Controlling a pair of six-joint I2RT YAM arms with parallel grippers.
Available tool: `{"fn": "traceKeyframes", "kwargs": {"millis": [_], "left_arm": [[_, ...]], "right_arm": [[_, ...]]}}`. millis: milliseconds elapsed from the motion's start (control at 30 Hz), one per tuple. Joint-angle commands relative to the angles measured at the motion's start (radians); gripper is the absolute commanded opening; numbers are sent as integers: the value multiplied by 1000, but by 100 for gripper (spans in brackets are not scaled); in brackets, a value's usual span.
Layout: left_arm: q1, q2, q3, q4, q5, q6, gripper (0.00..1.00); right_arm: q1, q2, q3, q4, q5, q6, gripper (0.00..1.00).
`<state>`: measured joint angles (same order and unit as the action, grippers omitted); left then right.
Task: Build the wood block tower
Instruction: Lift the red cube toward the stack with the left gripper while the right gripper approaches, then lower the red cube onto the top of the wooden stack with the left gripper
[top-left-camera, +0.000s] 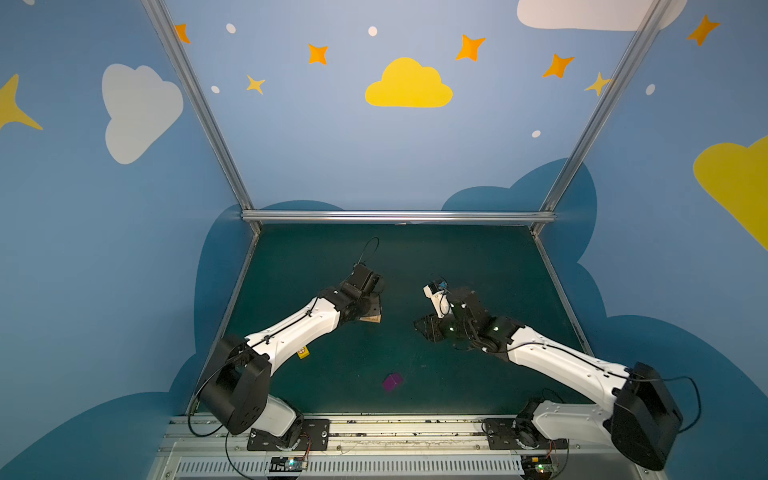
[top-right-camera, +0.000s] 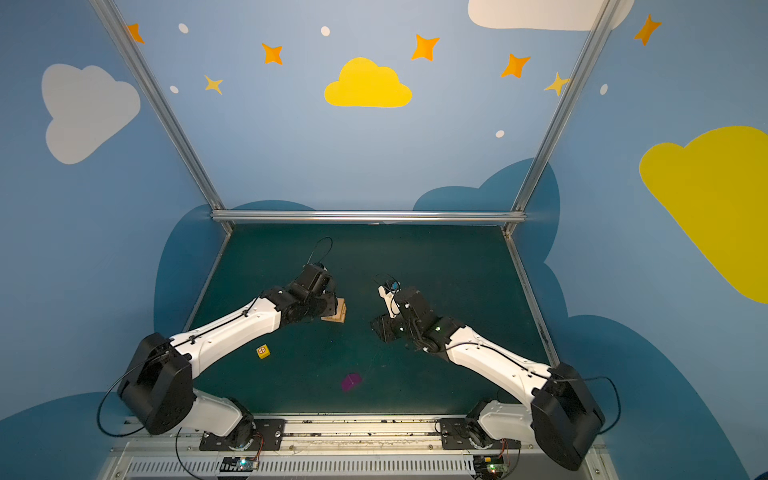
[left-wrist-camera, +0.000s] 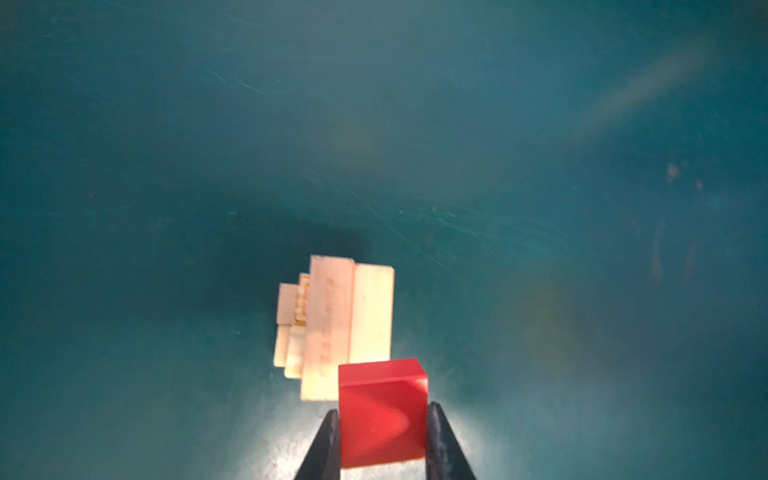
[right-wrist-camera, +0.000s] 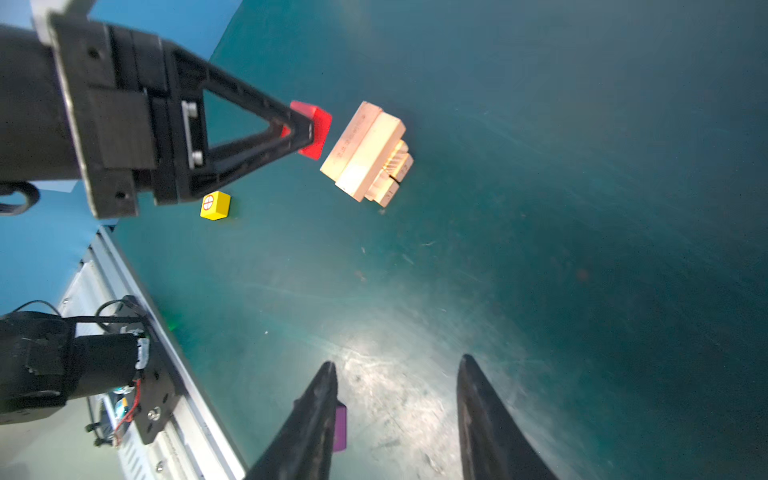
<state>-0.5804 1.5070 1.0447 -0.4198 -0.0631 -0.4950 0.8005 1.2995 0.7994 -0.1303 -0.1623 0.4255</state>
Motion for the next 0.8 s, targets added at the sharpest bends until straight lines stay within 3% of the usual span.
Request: {"fn": "traceKeyframes", "kwargs": {"millis": [0, 200, 533, 767], "left_arm": [[20, 53, 64, -29, 24, 3, 4], [25, 136, 147, -69, 23, 27, 4], [30, 182, 167, -93, -1, 87, 4], [45, 219, 183, -93, 44, 113, 5]], "right_arm": [[6, 78, 74, 57, -70, 29, 43], [6, 159, 124, 78, -76, 64, 44], [6, 161, 130, 54, -83, 60, 44], [3, 171, 142, 54, -124, 59, 44]]}}
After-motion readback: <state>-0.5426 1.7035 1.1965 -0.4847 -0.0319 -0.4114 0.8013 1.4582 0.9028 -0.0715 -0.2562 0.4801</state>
